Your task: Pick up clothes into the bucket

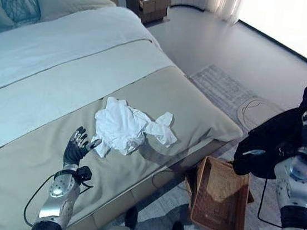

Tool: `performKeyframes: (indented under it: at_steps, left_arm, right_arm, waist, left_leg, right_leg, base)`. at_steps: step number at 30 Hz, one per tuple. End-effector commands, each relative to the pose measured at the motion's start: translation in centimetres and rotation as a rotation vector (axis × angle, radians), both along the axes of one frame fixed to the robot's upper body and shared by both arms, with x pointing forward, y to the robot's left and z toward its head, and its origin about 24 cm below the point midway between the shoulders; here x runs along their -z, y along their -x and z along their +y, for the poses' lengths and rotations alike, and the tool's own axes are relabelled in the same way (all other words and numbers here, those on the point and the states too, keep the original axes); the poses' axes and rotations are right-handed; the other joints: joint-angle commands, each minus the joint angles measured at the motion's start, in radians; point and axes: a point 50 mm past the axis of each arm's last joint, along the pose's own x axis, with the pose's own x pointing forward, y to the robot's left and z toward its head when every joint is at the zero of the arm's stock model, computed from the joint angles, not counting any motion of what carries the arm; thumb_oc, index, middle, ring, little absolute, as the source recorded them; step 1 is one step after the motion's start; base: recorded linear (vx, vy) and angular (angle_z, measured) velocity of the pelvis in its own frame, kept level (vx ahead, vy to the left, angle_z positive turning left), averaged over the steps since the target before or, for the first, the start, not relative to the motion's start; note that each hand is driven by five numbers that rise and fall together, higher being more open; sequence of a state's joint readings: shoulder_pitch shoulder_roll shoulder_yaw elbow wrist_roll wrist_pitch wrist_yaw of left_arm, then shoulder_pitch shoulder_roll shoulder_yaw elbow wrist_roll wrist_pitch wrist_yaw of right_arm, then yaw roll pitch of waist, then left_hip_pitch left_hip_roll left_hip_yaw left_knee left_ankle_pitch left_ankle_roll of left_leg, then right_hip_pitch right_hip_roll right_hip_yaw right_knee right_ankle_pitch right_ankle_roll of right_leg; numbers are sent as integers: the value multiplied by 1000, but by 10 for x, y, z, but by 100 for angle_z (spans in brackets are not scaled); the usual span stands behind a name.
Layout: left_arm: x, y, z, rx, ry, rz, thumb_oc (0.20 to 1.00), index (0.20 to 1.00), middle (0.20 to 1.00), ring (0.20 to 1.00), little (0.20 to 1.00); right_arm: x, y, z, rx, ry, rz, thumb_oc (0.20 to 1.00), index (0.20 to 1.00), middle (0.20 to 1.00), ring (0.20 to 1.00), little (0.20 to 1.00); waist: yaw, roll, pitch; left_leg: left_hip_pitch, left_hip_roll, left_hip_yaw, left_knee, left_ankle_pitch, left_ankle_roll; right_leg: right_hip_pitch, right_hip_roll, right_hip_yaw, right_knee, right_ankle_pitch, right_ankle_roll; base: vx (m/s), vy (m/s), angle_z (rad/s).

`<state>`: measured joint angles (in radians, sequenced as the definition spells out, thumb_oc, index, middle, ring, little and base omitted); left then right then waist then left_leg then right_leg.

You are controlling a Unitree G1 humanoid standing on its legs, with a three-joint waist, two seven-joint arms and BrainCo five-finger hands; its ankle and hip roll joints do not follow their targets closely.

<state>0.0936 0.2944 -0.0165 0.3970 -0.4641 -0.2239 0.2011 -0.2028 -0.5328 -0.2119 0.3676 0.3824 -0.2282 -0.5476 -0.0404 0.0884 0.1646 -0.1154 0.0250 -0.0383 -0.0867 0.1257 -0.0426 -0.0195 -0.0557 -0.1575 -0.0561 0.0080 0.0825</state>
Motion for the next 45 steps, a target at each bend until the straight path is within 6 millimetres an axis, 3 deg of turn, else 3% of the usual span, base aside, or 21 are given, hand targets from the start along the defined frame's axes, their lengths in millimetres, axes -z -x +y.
performKeyframes:
  at_steps: [1, 4, 7, 8, 10, 15, 18, 20, 25, 29, 30, 31, 32, 40, 45]
  left_arm:
    - [-19, -16, 18, -40, -135, -63, 1000, 1000, 1000, 1000, 1000]
    - [12, -6, 7, 17, -184, 107, 1000, 1000, 1000, 1000, 1000]
    - [35, 4, -4, 101, -232, 236, 1000, 1000, 1000, 1000, 1000]
    - [35, 3, -4, 100, -232, 234, 1000, 1000, 1000, 1000, 1000]
    - [47, 10, -12, 117, -221, 297, 1000, 1000, 1000, 1000, 1000]
    - [59, 20, -24, 123, -189, 341, 1000, 1000, 1000, 1000, 1000]
    - [58, 18, -27, 107, -176, 331, 1000, 1000, 1000, 1000, 1000]
    - [58, 17, -30, 101, -170, 328, 1000, 1000, 1000, 1000, 1000]
    - [50, 8, -40, 104, -145, 263, 1000, 1000, 1000, 1000, 1000]
    - [28, -12, -57, 163, -129, 129, 1000, 1000, 1000, 1000, 1000]
    - [22, -15, -60, 173, -128, 98, 1000, 1000, 1000, 1000, 1000]
    - [22, -16, -60, 172, -127, 97, 1000, 1000, 1000, 1000, 1000]
    - [15, -20, -65, 189, -124, 62, 1000, 1000, 1000, 1000, 1000]
    - [10, -28, -74, 202, -120, 39, 1000, 1000, 1000, 1000, 1000]
    - [15, -30, -67, 90, -87, 63, 1000, 1000, 1000, 1000, 1000]
  right_arm:
    - [-39, -7, -2, 28, 85, -157, 200, 200, 200, 200, 200]
    - [-15, -11, -7, 41, 17, -63, 200, 200, 200, 200, 200]
    - [-10, -19, -11, 45, 39, 19, 200, 200, 200, 200, 200]
    - [-10, -19, -12, 45, 40, 17, 200, 200, 200, 200, 200]
    - [-6, -24, -19, 76, 82, 101, 200, 200, 200, 200, 200]
    - [-7, -28, -32, 143, 126, 191, 200, 200, 200, 200, 200]
    - [-13, -33, -35, 166, 141, 195, 200, 200, 200, 200, 200]
    - [-15, -35, -34, 174, 168, 208, 200, 200, 200, 200, 200]
    - [-24, -35, -39, 215, 195, 202, 200, 200, 200, 200, 200]
    - [-36, -38, -46, 241, 240, 209, 200, 200, 200, 200, 200]
    - [-37, -39, -47, 241, 252, 221, 275, 275, 275, 275, 275]
    - [-38, -40, -47, 240, 253, 220, 555, 555, 555, 555, 555]
    - [-39, -42, -49, 241, 264, 247, 1000, 1000, 1000, 1000, 1000]
    - [-26, -50, -41, 220, 222, 317, 1000, 1000, 1000, 1000, 1000]
    - [-9, -52, -29, 189, 187, 331, 1000, 1000, 1000, 1000, 1000]
  waist:
    - [16, -56, 30]
    - [12, -24, 101]
    - [13, -2, 163]
    - [13, -2, 162]
    - [16, 8, 225]
    - [20, 34, 314]
    - [22, 47, 355]
    - [21, 56, 355]
    - [15, 72, 355]
    - [14, 91, 355]
    - [15, 94, 355]
    - [15, 94, 355]
    - [19, 96, 355]
    - [23, 93, 355]
    - [22, 88, 355]
  left_leg:
    - [34, -55, 35, 93, -133, 32]
    - [-17, -74, 40, 141, -138, 40]
    - [-73, -88, 43, 219, -161, 38]
    - [-79, -88, 43, 219, -156, 39]
    - [-159, -86, 45, 306, -177, 38]
    - [-306, -85, 41, 409, -183, 36]
    - [-387, -84, 45, 449, -179, 33]
    - [-434, -86, 36, 470, -203, 25]
    - [-552, -92, 30, 507, -197, 19]
    - [-639, -98, 33, 526, -192, 14]
    - [-649, -98, 34, 526, -191, 14]
    - [-651, -98, 34, 527, -191, 14]
    - [-665, -97, 37, 524, -190, 14]
    - [-650, -100, 41, 475, -178, 15]
    - [-618, -100, 37, 438, -167, 15]
  right_leg:
    - [-120, -49, 48, 144, -33, 15]
    - [-200, -65, 64, 242, -58, 6]
    - [-260, -80, 76, 331, -93, -4]
    - [-265, -80, 76, 328, -87, -4]
    - [-339, -94, 83, 409, -112, -14]
    - [-488, -102, 92, 536, -146, -32]
    - [-580, -108, 91, 614, -168, -42]
    - [-635, -110, 99, 663, -211, -39]
    - [-764, -126, 106, 737, -229, -41]
    - [-872, -133, 118, 789, -237, -44]
    - [-889, -133, 119, 796, -237, -43]
    - [-892, -133, 120, 798, -237, -43]
    - [-909, -133, 121, 796, -234, -44]
    - [-904, -127, 117, 754, -218, -39]
    - [-878, -125, 110, 712, -201, -31]
  base:
    - [-67, 51, -7]
    - [-79, 43, -4]
    - [-66, 13, 6]
    - [-117, -37, 11]
    - [-132, -67, 9]
    - [-113, -68, 15]
    - [-90, -54, 6]
    - [38, -49, 9]
    - [-10, -43, 6]
    - [-7, -11, 3]
    - [0, 0, 0]
    - [0, 0, 0]
    - [0, 0, 0]
    - [0, 0, 0]
    - [0, 0, 0]
